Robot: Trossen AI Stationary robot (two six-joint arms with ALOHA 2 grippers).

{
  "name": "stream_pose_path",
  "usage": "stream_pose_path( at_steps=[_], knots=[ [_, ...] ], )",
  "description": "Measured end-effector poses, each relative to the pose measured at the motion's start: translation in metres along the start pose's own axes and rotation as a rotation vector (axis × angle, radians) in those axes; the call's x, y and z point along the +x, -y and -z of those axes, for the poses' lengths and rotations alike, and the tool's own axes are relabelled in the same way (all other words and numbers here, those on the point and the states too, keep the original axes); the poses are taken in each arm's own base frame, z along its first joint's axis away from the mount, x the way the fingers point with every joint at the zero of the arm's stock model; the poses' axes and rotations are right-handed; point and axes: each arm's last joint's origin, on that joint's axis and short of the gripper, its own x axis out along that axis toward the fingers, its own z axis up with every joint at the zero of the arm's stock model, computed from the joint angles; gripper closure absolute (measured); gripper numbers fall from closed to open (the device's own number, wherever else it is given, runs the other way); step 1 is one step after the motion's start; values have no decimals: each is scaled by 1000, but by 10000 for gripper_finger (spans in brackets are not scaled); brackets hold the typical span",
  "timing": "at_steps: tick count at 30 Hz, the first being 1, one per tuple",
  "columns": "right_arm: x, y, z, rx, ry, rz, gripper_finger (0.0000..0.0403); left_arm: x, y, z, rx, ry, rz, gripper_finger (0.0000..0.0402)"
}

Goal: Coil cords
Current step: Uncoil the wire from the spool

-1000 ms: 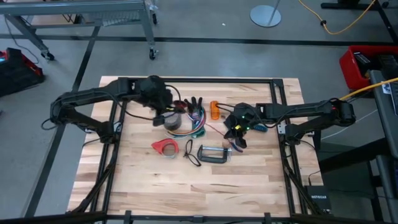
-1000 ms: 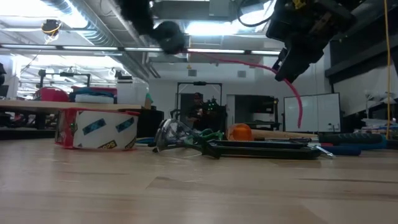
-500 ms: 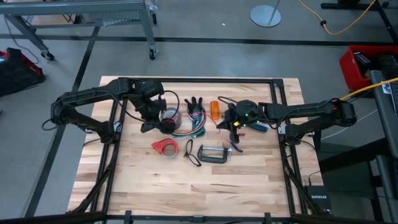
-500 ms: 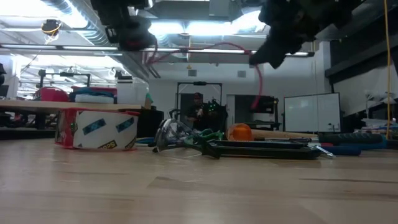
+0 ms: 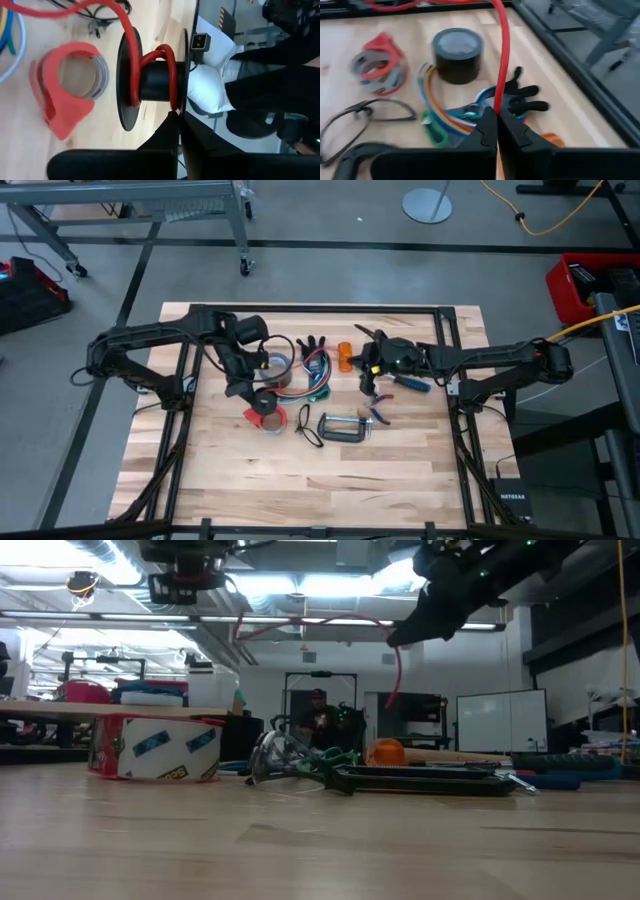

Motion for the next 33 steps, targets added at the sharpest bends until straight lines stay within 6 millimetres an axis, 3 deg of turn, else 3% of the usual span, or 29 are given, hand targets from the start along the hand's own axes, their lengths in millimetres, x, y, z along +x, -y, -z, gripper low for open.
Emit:
stream_pose_path(
  at_steps=[5, 10, 16, 25, 28, 33],
  knots=[
    [2, 16, -1, 27, 3, 130, 403, 7, 0, 1, 14, -31, 123, 401],
    [3, 29, 0, 52, -3, 143, 399, 11, 5, -3, 67, -21, 164, 401],
    [3, 30, 1, 59, -9, 123, 352, 12, 4, -3, 54, -24, 152, 401],
    [4, 24, 0, 176, -12, -84, 232, 12, -5, -5, 58, 22, -141, 401],
    [3, 21, -2, 197, -3, -201, 212, 12, -10, -8, 64, 53, -285, 401],
    [1, 17, -12, 246, 86, -344, 206, 21, -18, -26, 99, 119, -355, 401]
  ],
)
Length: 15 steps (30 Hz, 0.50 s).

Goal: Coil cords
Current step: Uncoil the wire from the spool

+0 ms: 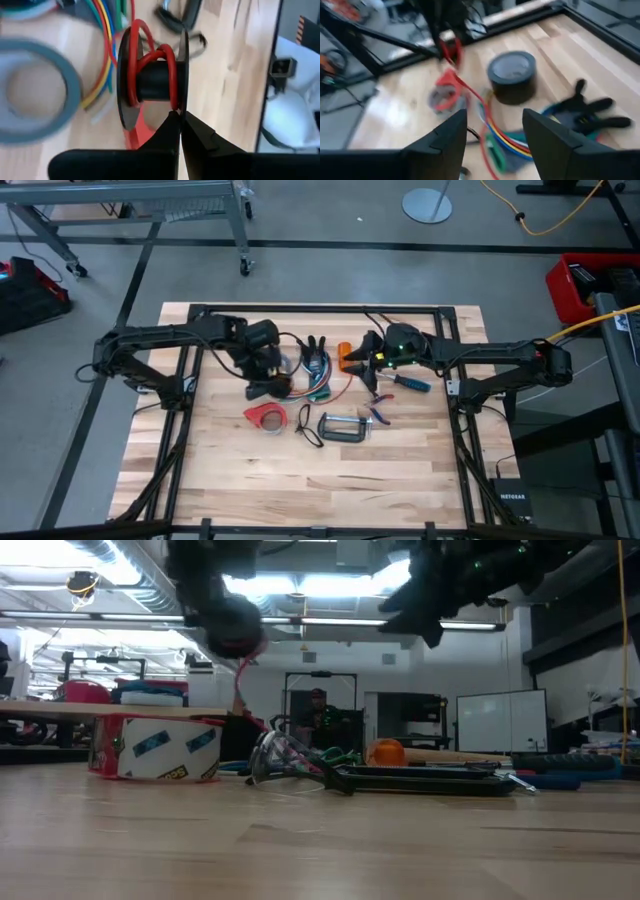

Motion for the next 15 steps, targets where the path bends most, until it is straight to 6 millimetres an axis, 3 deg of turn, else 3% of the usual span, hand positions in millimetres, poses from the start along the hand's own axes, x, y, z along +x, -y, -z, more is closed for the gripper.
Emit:
stream_pose_path(
  at_steps=[15],
  knots=[
    [0, -2, -2, 76, 14, -44, 205, 69, -9, -44, 13, 82, 70, 401]
  ],
)
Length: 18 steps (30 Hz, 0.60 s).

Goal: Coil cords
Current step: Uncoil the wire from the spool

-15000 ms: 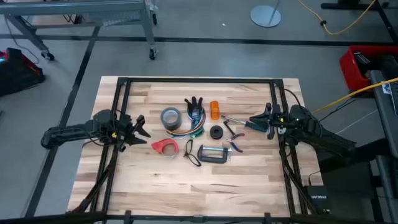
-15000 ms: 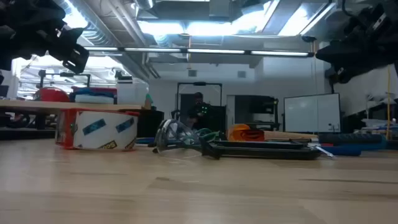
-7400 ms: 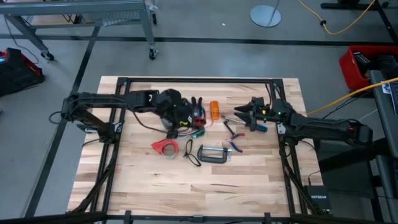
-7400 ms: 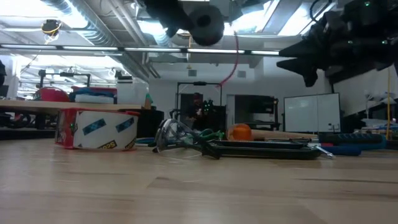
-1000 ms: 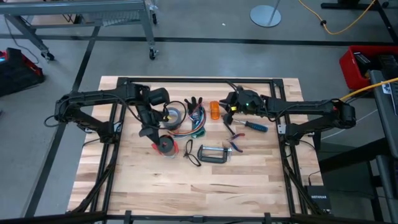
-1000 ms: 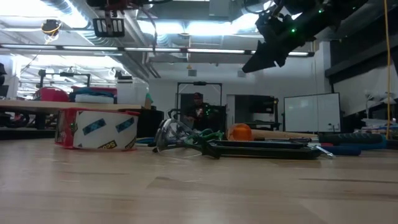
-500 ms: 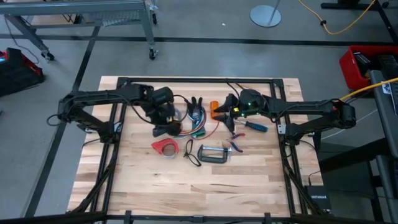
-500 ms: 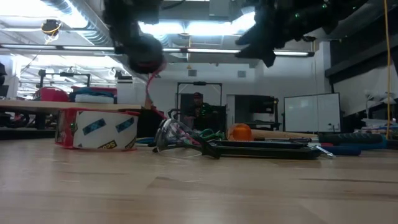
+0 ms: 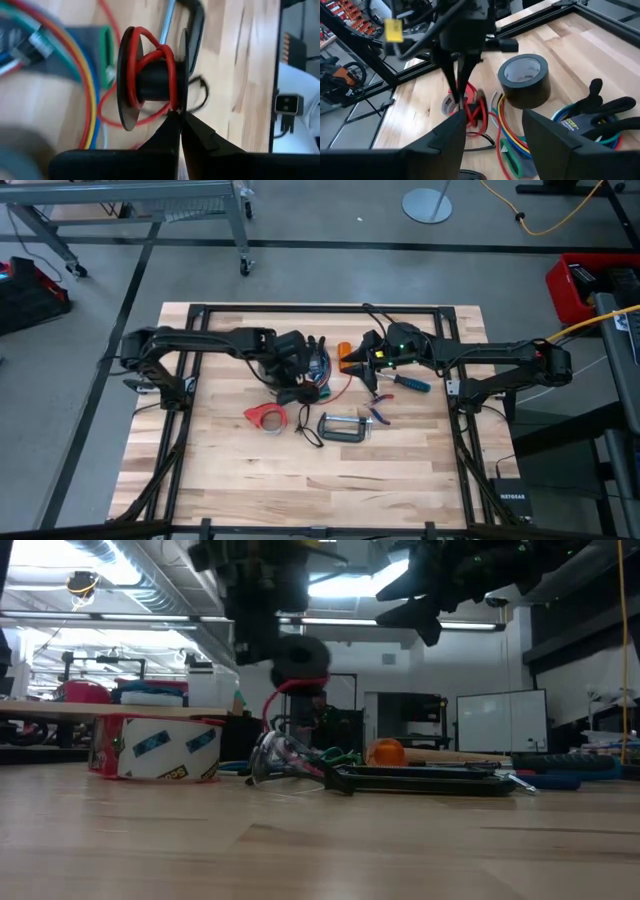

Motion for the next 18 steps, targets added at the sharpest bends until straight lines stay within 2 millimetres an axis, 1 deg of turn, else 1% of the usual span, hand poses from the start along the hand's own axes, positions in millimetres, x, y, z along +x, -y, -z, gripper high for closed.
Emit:
stream_pose_path(
  at_steps=[3, 6, 11, 15, 18],
  knots=[
    [0, 0, 2, 7, -21, 3, 205, 7, 2, -8, 19, 45, 16, 401],
    [0, 1, 6, 21, -73, -23, 205, 6, 4, -15, 55, 89, 23, 401],
    [1, -1, 9, 29, -106, -81, 205, 0, 6, -27, 117, 183, 33, 401],
    [10, -3, 13, 23, -123, -118, 205, -1, 7, -33, 147, 243, 43, 401],
    [18, -8, 18, 16, -150, -163, 205, -1, 8, -32, 149, 236, 39, 401]
  ],
)
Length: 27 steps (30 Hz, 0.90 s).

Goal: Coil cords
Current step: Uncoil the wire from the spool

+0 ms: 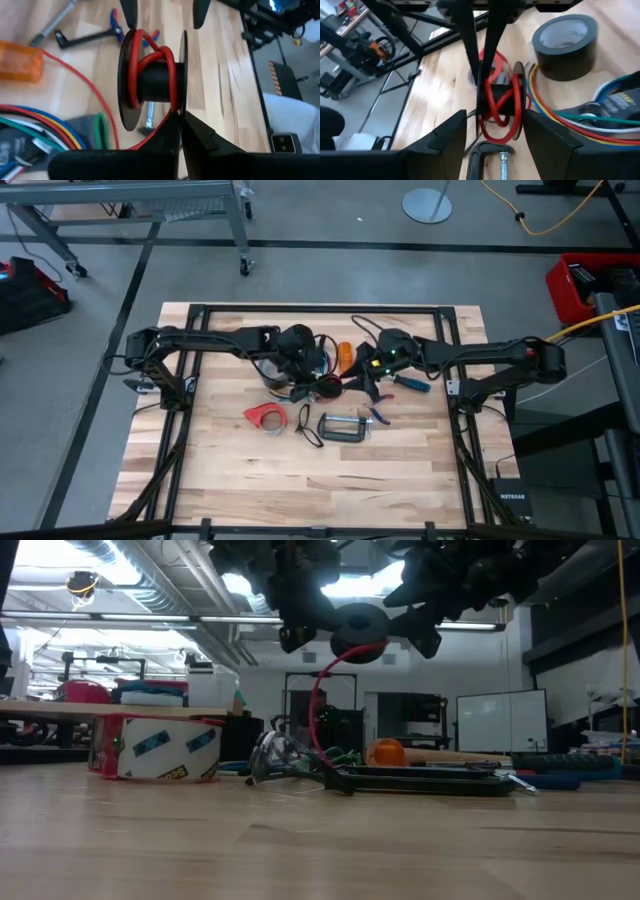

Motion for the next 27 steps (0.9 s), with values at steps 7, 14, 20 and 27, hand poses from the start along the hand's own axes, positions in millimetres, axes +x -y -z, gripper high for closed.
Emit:
stream_pose_path(
  at_steps=[7, 14, 20, 27],
  knots=[
    [5, -2, 0, -16, 12, -9, 205, 2, 1, 4, -6, -23, -16, 401],
    [4, -8, -12, -35, 44, -30, 205, 5, 2, 9, -21, -66, -31, 401],
    [4, -8, -15, -35, 54, 2, 205, 12, -2, 9, -24, -69, -31, 401],
    [18, -3, -6, -18, -3, 6, 205, 14, -2, 8, -20, -51, -29, 401]
  ],
)
